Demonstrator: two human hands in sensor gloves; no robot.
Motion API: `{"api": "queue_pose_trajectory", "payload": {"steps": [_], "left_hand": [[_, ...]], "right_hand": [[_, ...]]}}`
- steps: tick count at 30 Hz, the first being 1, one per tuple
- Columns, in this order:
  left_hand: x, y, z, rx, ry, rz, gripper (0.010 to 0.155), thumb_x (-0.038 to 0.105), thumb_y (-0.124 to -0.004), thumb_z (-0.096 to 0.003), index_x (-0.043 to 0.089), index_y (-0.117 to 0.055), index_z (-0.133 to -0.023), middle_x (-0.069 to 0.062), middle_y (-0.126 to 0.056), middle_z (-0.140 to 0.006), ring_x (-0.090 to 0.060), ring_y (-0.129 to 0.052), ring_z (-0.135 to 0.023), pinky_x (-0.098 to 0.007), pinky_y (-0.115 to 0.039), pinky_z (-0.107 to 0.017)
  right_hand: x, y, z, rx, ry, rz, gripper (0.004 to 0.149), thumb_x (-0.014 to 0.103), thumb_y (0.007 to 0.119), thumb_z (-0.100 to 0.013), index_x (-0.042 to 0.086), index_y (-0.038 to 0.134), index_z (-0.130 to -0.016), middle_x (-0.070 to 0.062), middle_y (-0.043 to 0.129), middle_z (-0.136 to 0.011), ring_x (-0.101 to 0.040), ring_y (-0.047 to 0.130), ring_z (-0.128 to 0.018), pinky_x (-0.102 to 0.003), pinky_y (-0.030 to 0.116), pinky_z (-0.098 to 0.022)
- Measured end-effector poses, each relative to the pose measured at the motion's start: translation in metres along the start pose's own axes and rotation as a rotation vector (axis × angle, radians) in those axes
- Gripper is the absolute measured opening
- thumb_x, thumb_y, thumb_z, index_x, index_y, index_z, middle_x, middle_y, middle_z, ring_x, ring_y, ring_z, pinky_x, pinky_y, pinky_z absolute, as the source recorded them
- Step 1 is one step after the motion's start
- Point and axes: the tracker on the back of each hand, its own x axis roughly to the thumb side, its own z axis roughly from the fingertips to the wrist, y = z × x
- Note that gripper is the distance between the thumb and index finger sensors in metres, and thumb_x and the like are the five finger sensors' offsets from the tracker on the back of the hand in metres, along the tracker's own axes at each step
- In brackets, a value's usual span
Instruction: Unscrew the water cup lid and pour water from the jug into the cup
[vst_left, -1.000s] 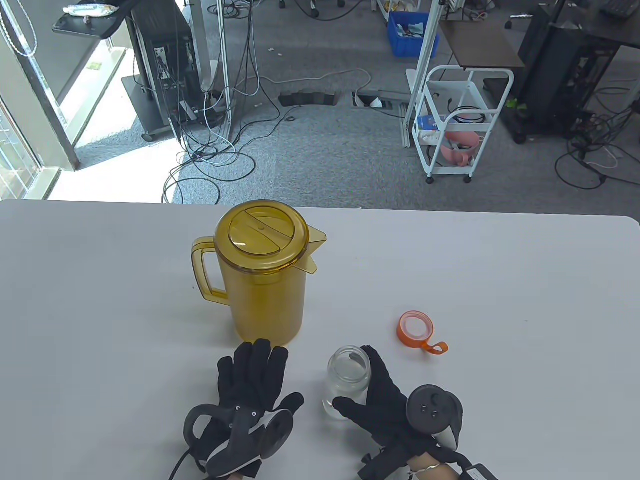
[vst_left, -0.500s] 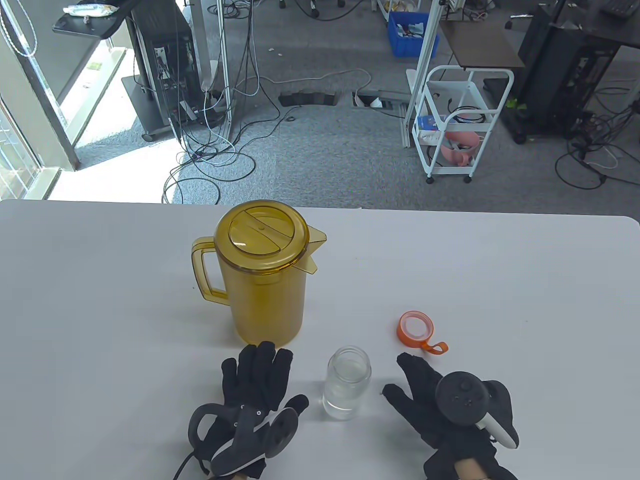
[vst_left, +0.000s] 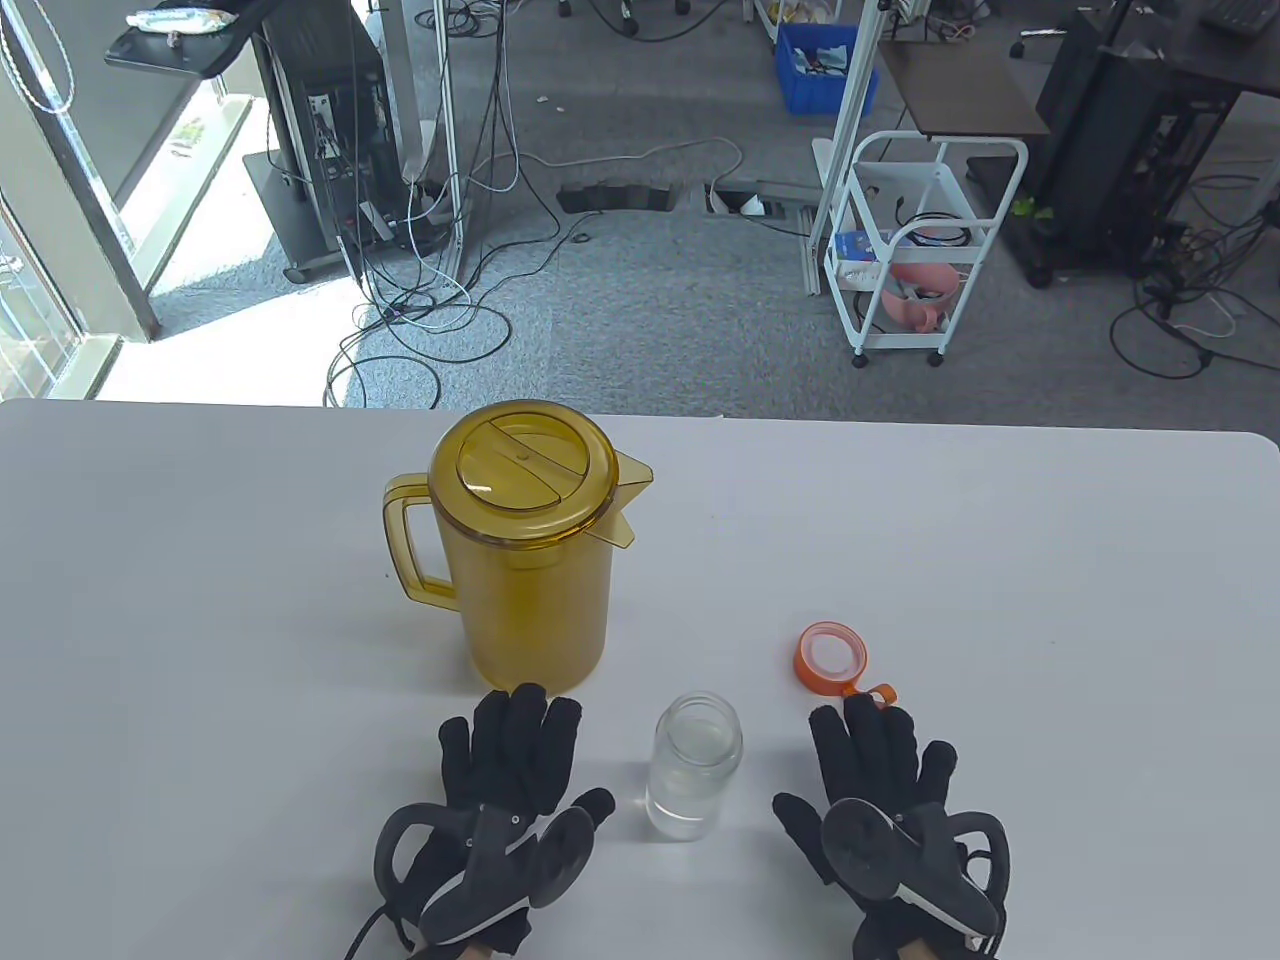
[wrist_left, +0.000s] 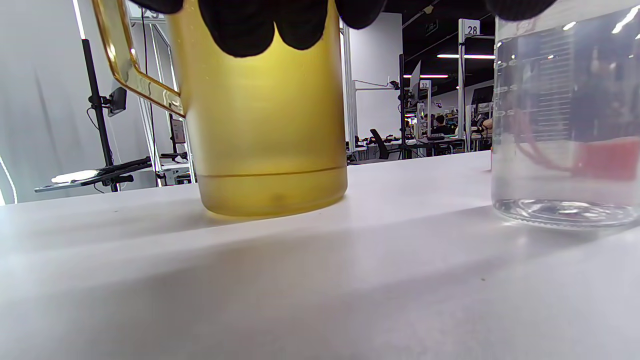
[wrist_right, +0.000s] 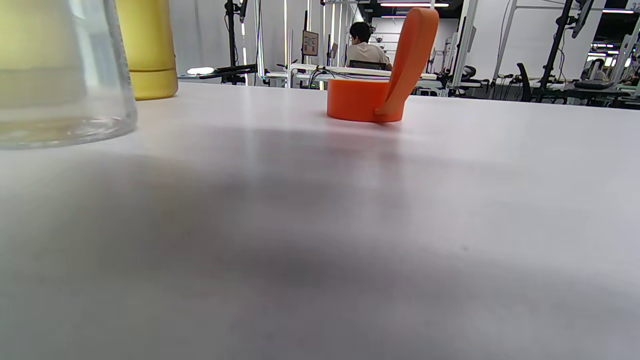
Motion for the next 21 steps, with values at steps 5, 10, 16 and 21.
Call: {"api": "queue_pose_trajectory", "payload": {"steps": [5,10,16,21], "left_hand": [[0.0024,-0.0004,-0.0002,0.001,-0.001,-0.013,0.085,0.073,-0.041,-0.0585,0.021,-0.024,-0.123,-0.016,-0.034,-0.128,-0.049,-0.052,-0.117,-0.068,-0.044,-0.079],[0.0027,-0.0021,-0.0009,-0.018,-0.002,-0.013,0.085,0.073,-0.041,-0.0586,0.021,-0.023,-0.123,-0.016,-0.034,-0.128,-0.049,-0.052,-0.117,-0.068,-0.044,-0.079],[0.0024,-0.0024,-0.0005,-0.040,0.002,-0.011,0.085,0.072,-0.041,-0.0586,0.021,-0.024,-0.123,-0.016,-0.034,-0.128,-0.049,-0.053,-0.117,-0.068,-0.044,-0.079],[0.0030,-0.0025,-0.0005,-0.052,0.010,-0.027,0.085,0.073,-0.041,-0.0585,0.021,-0.023,-0.124,-0.016,-0.033,-0.129,-0.049,-0.051,-0.118,-0.069,-0.042,-0.079]], "right_hand": [[-0.0030,0.0004,-0.0005,0.012,0.003,-0.031,0.084,0.062,0.051,-0.060,0.010,0.023,-0.119,-0.028,0.019,-0.121,-0.058,0.028,-0.109,-0.076,0.023,-0.065],[-0.0032,0.0003,0.0001,0.049,0.007,-0.024,0.084,0.062,0.052,-0.060,0.010,0.022,-0.119,-0.028,0.018,-0.121,-0.059,0.025,-0.109,-0.076,0.022,-0.065],[-0.0028,0.0002,0.0006,0.089,0.008,-0.035,0.085,0.062,0.052,-0.060,0.009,0.021,-0.119,-0.030,0.016,-0.120,-0.060,0.025,-0.108,-0.076,0.022,-0.065],[-0.0034,0.0008,0.0004,0.097,0.009,-0.041,0.086,0.062,0.052,-0.060,0.009,0.018,-0.118,-0.030,0.015,-0.120,-0.060,0.024,-0.108,-0.076,0.022,-0.065]]}}
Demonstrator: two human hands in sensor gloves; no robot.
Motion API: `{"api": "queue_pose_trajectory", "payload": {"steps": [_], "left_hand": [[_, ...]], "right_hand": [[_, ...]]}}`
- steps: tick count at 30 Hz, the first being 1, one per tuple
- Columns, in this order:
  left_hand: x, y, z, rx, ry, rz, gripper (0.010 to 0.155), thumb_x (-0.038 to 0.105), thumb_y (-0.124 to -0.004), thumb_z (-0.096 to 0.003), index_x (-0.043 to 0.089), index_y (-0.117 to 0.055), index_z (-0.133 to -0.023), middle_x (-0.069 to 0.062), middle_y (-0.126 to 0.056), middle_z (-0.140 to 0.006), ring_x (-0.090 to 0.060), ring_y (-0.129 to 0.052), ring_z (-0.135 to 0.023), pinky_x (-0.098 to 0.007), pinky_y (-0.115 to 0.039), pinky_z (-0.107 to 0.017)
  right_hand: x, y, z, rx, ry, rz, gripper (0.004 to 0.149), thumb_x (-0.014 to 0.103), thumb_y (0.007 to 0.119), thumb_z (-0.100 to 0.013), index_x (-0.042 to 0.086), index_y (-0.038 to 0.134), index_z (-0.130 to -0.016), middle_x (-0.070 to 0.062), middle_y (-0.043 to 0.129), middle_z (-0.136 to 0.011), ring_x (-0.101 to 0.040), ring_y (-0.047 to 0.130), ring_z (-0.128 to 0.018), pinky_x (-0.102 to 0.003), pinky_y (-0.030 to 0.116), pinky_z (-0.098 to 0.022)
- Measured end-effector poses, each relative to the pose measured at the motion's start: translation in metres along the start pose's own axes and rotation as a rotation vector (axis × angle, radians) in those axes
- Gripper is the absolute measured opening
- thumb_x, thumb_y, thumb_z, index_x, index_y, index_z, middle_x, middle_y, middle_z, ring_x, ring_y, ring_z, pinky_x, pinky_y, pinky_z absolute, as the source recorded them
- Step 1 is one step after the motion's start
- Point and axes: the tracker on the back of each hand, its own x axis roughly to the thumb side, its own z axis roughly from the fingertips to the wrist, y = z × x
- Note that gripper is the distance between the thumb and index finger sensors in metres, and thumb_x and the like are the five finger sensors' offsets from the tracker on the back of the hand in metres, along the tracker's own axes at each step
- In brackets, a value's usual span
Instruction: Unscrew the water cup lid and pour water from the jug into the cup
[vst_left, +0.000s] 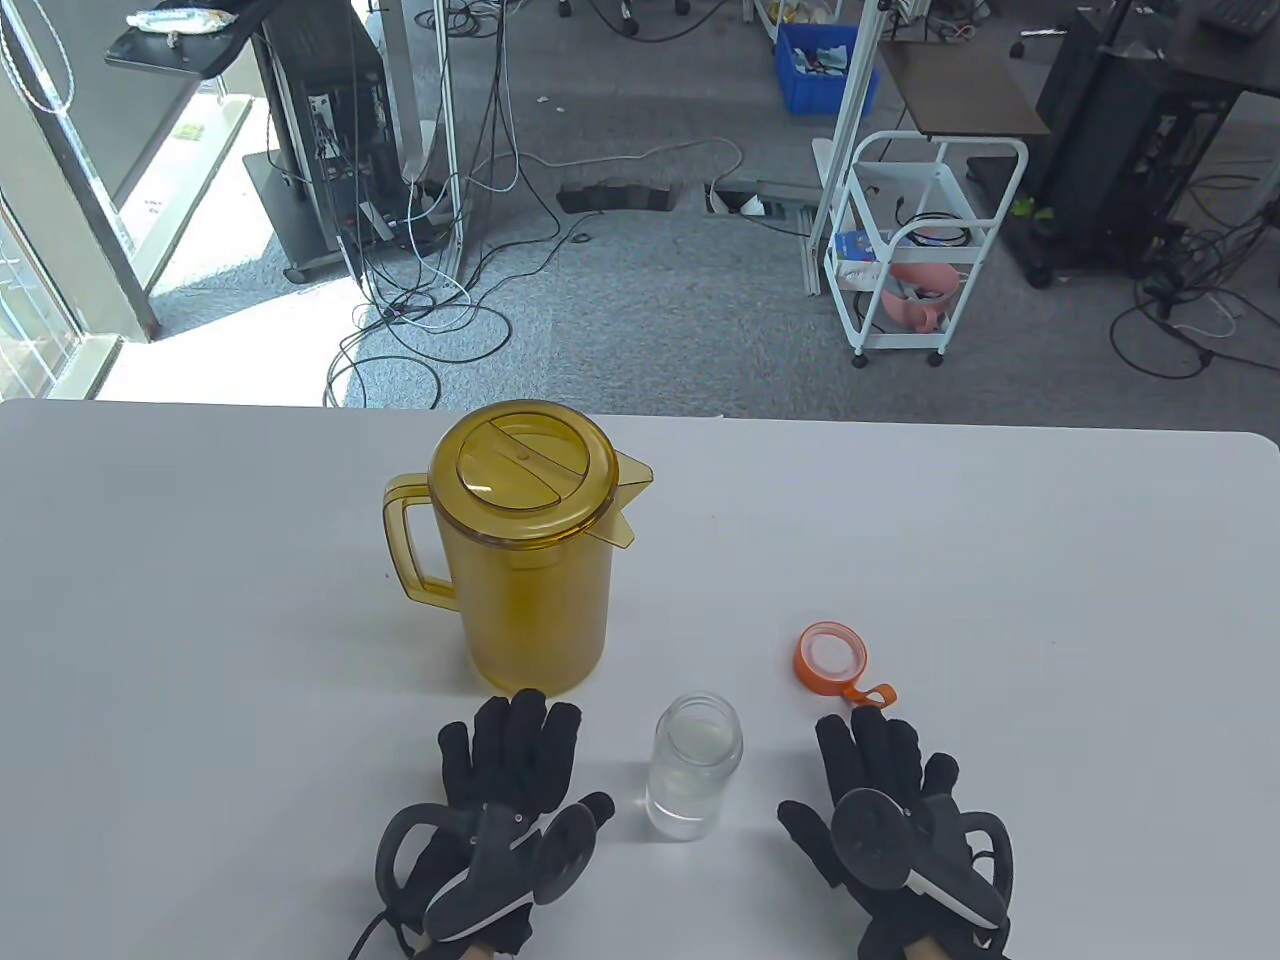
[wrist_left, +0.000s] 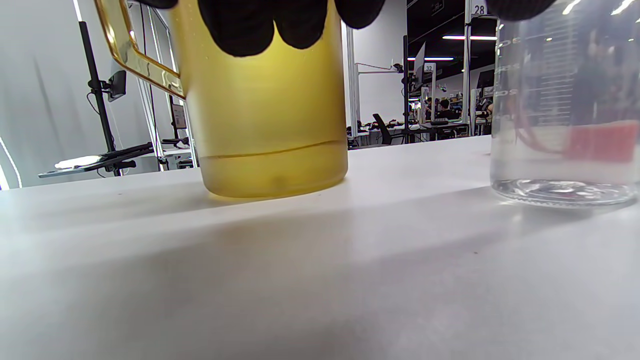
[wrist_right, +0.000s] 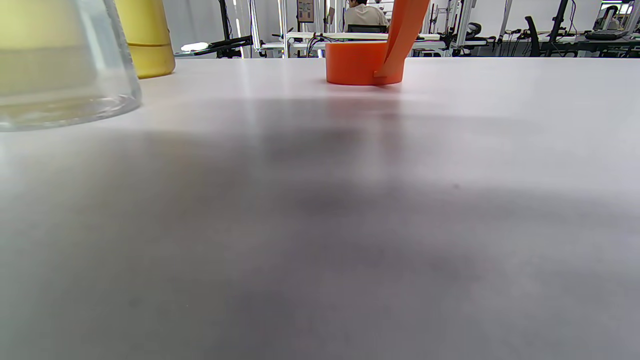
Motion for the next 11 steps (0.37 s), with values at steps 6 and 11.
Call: {"api": "queue_pose_trajectory", "payload": {"steps": [6,11], "left_hand": [[-0.0017,-0.0022,-0.0005,-0.011,0.008,-0.002,0.085,0.073,-0.041,-0.0585,0.021,-0.023,-0.124,-0.016,-0.034,-0.128,-0.049,-0.053,-0.117,-0.069,-0.043,-0.079],[-0.0032,-0.0040,-0.0004,-0.032,0.013,0.000,0.085,0.073,-0.041,-0.0584,0.021,-0.024,-0.124,-0.016,-0.035,-0.128,-0.049,-0.053,-0.117,-0.069,-0.043,-0.079]], "right_hand": [[0.0007,0.0003,-0.0006,0.003,-0.007,0.006,0.086,0.062,0.052,-0.060,0.009,0.018,-0.118,-0.030,0.015,-0.120,-0.060,0.025,-0.108,-0.076,0.022,-0.065],[0.0022,0.0010,-0.0011,0.020,-0.013,0.022,0.085,0.062,0.051,-0.060,0.009,0.019,-0.118,-0.030,0.015,-0.120,-0.060,0.026,-0.108,-0.076,0.023,-0.065]]}}
